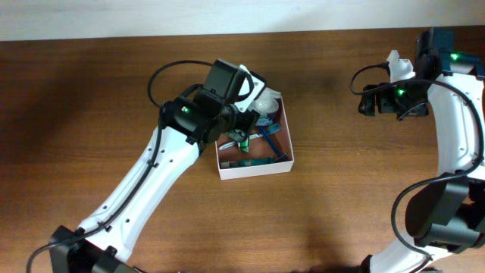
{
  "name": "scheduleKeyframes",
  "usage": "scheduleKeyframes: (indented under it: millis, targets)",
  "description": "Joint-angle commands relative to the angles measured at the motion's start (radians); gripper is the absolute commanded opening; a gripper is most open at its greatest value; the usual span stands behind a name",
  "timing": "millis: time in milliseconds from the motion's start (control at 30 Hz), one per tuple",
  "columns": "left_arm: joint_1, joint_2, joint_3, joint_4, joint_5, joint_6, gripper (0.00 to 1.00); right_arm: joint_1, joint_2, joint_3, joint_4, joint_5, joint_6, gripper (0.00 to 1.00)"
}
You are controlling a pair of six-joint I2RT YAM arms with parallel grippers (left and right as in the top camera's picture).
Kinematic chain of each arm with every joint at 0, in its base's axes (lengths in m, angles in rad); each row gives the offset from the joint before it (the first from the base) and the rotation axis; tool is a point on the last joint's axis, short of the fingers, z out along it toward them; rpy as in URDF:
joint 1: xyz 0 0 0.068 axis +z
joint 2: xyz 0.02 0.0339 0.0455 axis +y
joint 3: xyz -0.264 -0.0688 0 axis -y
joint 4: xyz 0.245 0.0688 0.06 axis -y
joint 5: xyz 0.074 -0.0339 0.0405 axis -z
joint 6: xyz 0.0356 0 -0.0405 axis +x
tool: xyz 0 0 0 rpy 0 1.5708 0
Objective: Pack container
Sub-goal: 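Open the left gripper and withdraw it to the upper left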
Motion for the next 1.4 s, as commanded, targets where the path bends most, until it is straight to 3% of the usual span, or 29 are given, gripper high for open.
scheduleKeyframes:
  millis: [0, 200, 267, 400, 600, 1367]
  targets:
    - [0.034, -0.003, 0.014, -0.016, -0.244, -0.127, 0.59, -0.006, -0.021, 0.011, 0.000, 0.005, 0.005, 0.98]
    - [0.182, -0.024, 0.013, -0.050, -0.264, -0.355, 0.61, -0.006, -0.021, 0.011, 0.000, 0.005, 0.005, 0.98]
    - [0.241, -0.024, 0.013, -0.050, -0.263, -0.406, 0.80, -0.006, -0.021, 0.011, 0.000, 0.005, 0.005, 0.98]
    - [0.330, -0.023, 0.013, -0.052, -0.262, -0.414, 0.99, -0.006, -0.021, 0.011, 0.000, 0.005, 0.005, 0.98]
    - [0.400, -0.023, 0.013, -0.054, -0.262, -0.413, 0.99, -0.006, -0.021, 0.011, 0.000, 0.005, 0.005, 0.98]
    - [0.401, -0.023, 0.013, -0.054, -0.262, -0.413, 0.99, -0.006, -0.021, 0.011, 0.000, 0.005, 0.005, 0.98]
